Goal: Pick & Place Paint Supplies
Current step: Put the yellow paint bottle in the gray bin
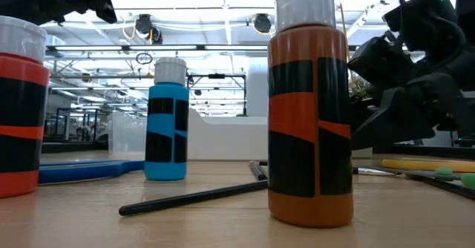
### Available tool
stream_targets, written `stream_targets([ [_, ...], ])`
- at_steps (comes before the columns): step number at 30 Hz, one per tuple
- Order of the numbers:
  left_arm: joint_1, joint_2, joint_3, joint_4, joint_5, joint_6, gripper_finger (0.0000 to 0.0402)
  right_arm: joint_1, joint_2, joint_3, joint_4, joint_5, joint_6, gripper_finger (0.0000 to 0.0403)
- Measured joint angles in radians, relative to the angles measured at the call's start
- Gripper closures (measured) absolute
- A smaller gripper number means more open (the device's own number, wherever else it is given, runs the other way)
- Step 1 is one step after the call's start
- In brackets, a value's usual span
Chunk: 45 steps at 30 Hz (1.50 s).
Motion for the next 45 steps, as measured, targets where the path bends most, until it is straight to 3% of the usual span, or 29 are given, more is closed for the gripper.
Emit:
stream_targets([
  [8,0.0,0.008,0.0,0.01,-0.085,-0.01,0.0371,-0.026,0.0,0.0,0.006,-0.062,-0.061,0.0148],
  [23,0.0,0.008,0.0,-0.001,-0.077,-0.092,0.0371,-0.05,-0.022,-0.002,0.059,-0.076,-0.136,0.0266],
  [27,0.0,0.024,0.0,0.022,-0.077,-0.108,0.0371,-0.048,-0.083,-0.002,0.058,-0.075,-0.165,0.0281],
  [30,0.0,0.065,0.011,0.146,-0.102,-0.075,0.0371,-0.049,-0.14,0.01,0.058,-0.067,-0.166,0.0282],
  [33,0.0,0.125,0.081,0.148,-0.141,-0.086,0.0371,-0.049,-0.188,0.059,0.043,-0.043,-0.166,0.0281],
  [35,0.0,0.182,0.155,0.044,-0.165,-0.092,0.0371,-0.05,-0.206,0.127,-0.011,-0.043,-0.166,0.0281],
  [40,-0.011,0.4,0.366,-0.236,-0.251,-0.121,0.0371,-0.064,-0.213,0.369,-0.346,-0.045,-0.213,0.0281],
  [45,-0.034,0.597,0.527,-0.281,-0.259,-0.133,0.0371,-0.119,-0.211,0.505,-0.546,-0.044,-0.2,0.028],
])
